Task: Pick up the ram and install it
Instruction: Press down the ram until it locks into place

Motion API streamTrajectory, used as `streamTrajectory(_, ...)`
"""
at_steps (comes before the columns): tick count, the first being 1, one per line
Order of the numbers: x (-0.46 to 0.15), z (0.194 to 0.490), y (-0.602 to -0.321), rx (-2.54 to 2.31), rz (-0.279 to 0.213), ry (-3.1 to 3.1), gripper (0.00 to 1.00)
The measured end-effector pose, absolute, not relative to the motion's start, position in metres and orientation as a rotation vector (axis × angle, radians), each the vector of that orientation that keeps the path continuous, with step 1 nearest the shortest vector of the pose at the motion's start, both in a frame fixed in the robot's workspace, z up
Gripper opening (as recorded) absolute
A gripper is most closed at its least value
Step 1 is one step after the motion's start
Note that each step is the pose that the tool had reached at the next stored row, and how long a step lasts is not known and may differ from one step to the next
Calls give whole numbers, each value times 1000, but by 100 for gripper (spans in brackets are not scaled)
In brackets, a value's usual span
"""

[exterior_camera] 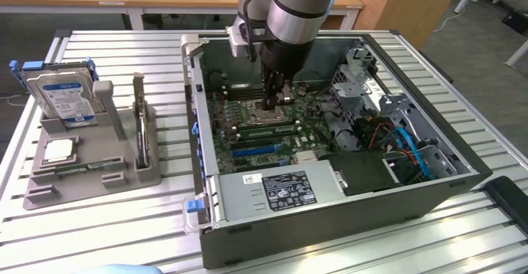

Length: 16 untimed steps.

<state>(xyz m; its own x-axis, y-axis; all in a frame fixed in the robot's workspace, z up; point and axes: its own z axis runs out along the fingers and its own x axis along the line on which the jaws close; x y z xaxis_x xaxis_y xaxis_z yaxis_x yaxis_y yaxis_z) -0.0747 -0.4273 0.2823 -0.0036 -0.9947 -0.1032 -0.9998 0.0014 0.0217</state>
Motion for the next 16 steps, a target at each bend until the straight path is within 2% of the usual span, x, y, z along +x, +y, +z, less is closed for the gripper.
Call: streamTrajectory(16,-74,282,-427,-2184,123,2190,10)
